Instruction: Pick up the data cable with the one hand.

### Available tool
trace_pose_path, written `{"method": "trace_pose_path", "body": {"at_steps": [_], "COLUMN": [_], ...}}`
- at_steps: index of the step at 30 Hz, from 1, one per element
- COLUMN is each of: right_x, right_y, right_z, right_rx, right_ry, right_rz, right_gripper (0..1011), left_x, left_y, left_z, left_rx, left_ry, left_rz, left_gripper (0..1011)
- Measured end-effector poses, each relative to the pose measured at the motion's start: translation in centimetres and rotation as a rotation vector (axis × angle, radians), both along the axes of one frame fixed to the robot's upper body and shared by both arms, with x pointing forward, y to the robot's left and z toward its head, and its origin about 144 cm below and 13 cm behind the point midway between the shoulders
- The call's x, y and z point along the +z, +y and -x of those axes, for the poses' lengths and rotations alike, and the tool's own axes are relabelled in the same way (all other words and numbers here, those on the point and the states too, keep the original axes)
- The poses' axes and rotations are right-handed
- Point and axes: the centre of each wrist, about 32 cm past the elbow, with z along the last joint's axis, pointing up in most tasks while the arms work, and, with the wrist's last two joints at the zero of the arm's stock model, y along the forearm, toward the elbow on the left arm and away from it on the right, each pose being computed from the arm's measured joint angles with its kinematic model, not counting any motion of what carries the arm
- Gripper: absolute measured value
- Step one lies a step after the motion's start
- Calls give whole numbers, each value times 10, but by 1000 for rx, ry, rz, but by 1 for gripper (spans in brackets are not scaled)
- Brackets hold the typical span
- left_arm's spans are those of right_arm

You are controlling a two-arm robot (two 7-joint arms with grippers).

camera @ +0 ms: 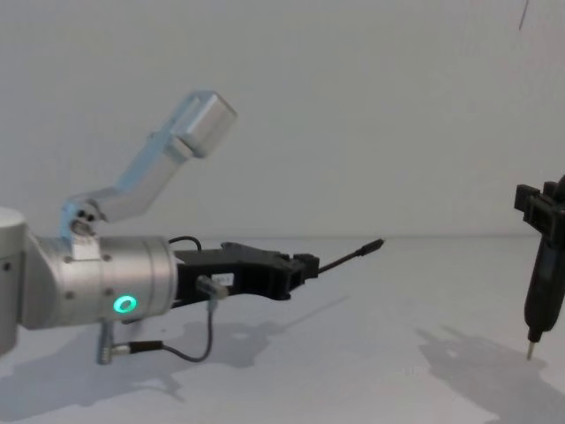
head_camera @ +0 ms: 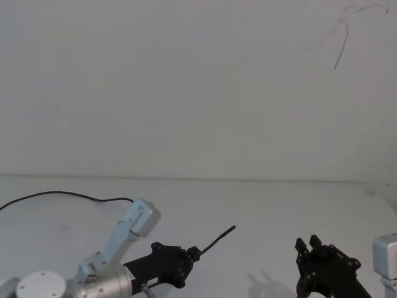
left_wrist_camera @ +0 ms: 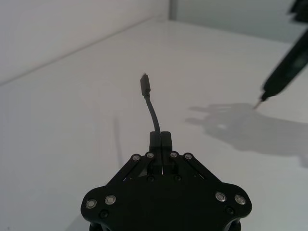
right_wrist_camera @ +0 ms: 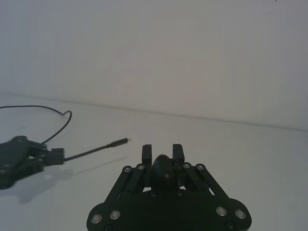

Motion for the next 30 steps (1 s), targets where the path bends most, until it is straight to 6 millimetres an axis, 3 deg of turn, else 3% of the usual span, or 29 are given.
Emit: {"method": "trace_pose_path", "body": {"at_steps": [14,30], "right_x": [0,1], "right_y": [0,0], "right_z": [0,0], "right_rx": [0,0], "right_ry": [0,-3], "right_rz": [0,-2], "right_gripper": [251,251], "left_x": [17,23], "left_y": [54,70], "left_z": [30,45], "left_rx": [-132,-230], "left_ry": [-17,-5], "left_rz": [88,131], "left_gripper": [17,17]}}
